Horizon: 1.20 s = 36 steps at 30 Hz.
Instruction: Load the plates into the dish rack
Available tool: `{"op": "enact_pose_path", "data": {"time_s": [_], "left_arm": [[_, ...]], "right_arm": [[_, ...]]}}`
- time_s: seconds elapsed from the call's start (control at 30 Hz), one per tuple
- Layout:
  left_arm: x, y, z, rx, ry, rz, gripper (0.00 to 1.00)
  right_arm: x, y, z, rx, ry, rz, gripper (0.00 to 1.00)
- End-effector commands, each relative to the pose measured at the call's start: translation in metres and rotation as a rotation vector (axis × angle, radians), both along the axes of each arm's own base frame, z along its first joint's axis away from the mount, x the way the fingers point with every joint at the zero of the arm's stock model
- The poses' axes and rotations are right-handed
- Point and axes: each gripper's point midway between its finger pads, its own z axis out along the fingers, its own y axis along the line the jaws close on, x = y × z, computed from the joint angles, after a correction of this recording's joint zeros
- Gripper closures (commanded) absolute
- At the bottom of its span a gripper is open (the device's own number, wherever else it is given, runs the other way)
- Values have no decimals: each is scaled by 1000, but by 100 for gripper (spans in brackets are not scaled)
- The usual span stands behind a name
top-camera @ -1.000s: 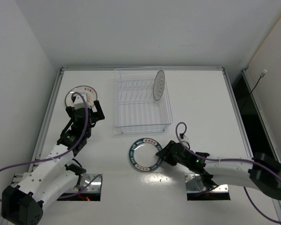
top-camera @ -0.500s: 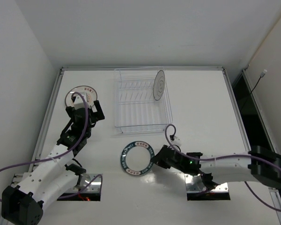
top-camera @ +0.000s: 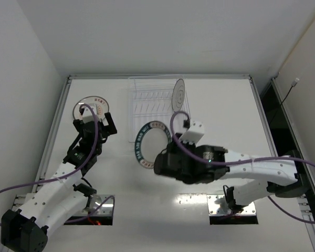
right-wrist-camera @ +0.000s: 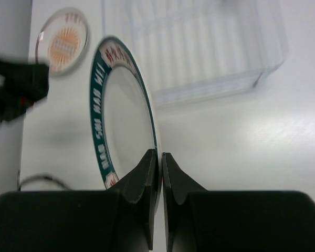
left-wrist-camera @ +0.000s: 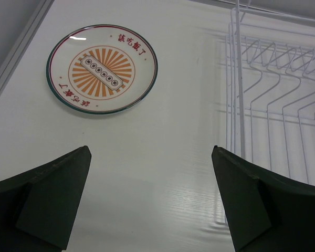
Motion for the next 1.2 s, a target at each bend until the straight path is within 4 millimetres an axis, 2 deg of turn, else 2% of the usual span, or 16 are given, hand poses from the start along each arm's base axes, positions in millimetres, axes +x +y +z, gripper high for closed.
{"op": "enact_pose_path", "data": {"time_s": [0.0, 0.03, 0.07, 0.13, 0.17, 0.27, 0.3, 0.33, 0.4, 0.5, 0.53, 0.63, 0.8, 0.9, 0.93, 1.17], "left_arm": [[1, -2, 18, -22, -53, 4, 0], [1, -2, 18, -30, -55, 6, 0], [1, -2, 18, -30, -55, 6, 0], [1, -4, 17, -33, -53, -3, 0], [2, -4, 19, -36, -62, -3, 0], [2, -4, 19, -36, -62, -3, 0], [2, -4, 19, -36, -62, -3, 0], [2, -4, 19, -36, -62, -3, 0], [2, -4, 19, -36, -62, -3, 0], [2, -4, 16, -32, -52, -3, 0], [3, -4, 16, -32, -52, -3, 0], [3, -4, 16, -32, -52, -3, 0], [5, -5, 13, -28, -42, -3, 0], [5, -5, 13, -28, -42, -3, 0], [6, -6, 10, -24, -34, -3, 0], [7, -6, 8, -21, -25, -3, 0]], "right_arm": [[63, -94, 71, -213, -242, -215, 100], [74, -102, 84, -233, -267, -239, 100], [99, -114, 104, -280, -300, -281, 100], [124, -121, 112, -322, -317, -293, 100], [151, -132, 130, -324, -365, -332, 100], [191, -132, 139, -255, -394, -273, 100], [218, -145, 127, -307, -356, -299, 100], [231, -137, 133, -280, -358, -243, 100], [270, -139, 122, -319, -325, -238, 100], [304, -125, 116, -319, -327, -141, 100], [317, -114, 98, -342, -301, -112, 100], [340, -114, 87, -380, -284, -110, 100], [369, -109, 32, -495, -201, -123, 100], [380, -117, 15, -583, -173, -159, 100], [383, -112, -6, -641, -131, -140, 100], [385, -113, -46, -724, -74, -135, 100]]}}
